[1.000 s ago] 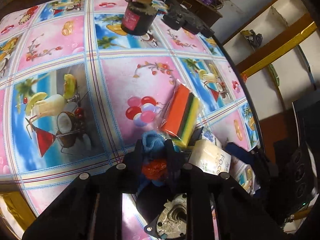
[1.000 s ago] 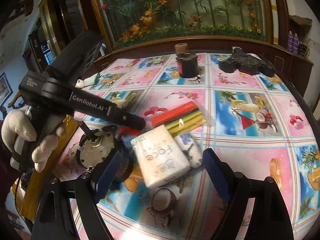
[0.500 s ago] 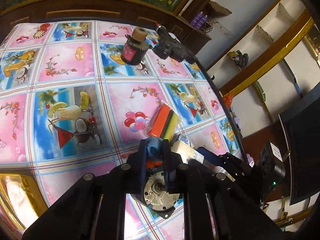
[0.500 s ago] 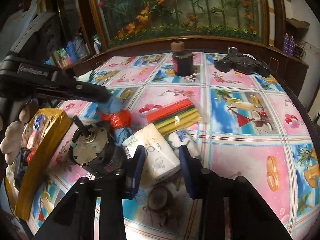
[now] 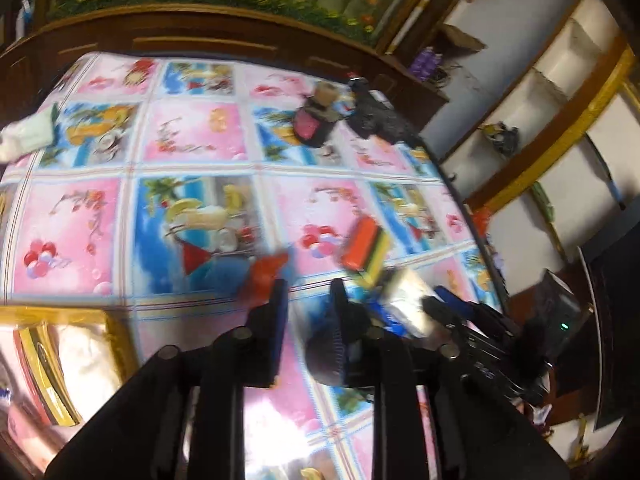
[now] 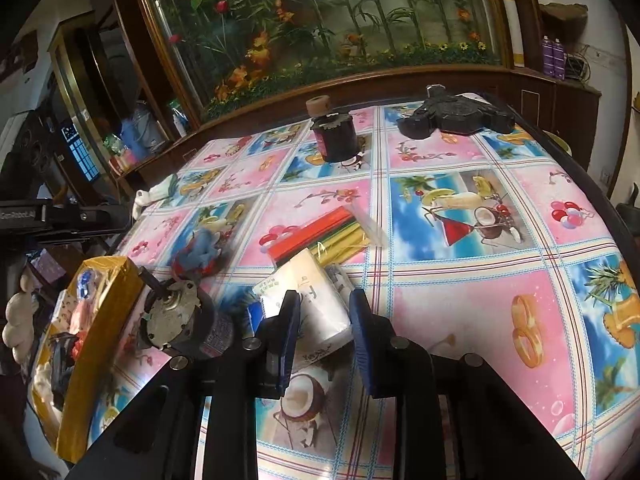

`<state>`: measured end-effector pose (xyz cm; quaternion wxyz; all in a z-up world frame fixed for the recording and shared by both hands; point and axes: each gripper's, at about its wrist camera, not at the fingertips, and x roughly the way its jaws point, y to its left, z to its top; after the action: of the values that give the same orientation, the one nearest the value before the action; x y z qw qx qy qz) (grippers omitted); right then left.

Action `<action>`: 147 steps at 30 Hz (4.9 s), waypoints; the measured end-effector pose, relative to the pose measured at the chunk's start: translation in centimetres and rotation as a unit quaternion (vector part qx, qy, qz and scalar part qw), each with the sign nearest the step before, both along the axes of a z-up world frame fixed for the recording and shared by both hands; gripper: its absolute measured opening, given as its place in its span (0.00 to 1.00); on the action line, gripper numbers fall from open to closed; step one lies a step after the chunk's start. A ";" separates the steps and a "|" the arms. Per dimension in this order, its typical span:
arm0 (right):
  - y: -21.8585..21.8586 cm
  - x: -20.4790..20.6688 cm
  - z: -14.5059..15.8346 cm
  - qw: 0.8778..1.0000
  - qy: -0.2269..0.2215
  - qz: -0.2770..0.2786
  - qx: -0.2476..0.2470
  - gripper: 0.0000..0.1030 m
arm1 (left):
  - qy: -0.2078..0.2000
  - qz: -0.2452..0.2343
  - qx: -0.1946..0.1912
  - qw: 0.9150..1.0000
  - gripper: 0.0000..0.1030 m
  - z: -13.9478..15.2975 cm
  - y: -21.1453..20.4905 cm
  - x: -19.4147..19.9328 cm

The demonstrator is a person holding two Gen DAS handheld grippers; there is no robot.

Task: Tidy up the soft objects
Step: 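Grasp blue knitted item in red mesh with left tool while right tool grasps white tissue pack, then carry both items into the tray and open both tools, then lift both open tools up from the tray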

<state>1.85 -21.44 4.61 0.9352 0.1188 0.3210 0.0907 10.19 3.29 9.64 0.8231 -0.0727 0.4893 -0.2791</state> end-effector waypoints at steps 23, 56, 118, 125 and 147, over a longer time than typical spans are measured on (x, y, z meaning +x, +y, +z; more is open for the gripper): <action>3.9 1.1 -0.8 0.996 -0.005 0.025 -0.086 0.47 | 0.023 -0.030 0.099 0.994 0.34 -6.2 -4.3 4.3; 16.7 -13.3 6.4 0.986 -0.037 0.157 -0.048 0.45 | -0.034 0.265 0.006 0.964 0.34 -2.7 26.2 -20.6; 25.7 -18.3 5.1 0.970 0.006 0.239 -0.042 0.85 | -0.209 0.314 0.208 0.902 0.71 2.3 17.8 -26.2; 23.5 -18.6 5.1 0.974 0.002 0.226 -0.025 0.85 | -0.213 0.300 0.222 0.903 0.71 2.5 15.7 -26.2; 18.5 -19.8 4.3 0.981 -0.009 0.193 -0.011 0.87 | -0.218 0.263 0.247 0.907 0.71 2.2 10.9 -26.4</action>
<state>-17.98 -2.97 8.96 0.9043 0.0441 0.3305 0.2667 -16.23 14.15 11.86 0.9443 0.0693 0.3141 0.0687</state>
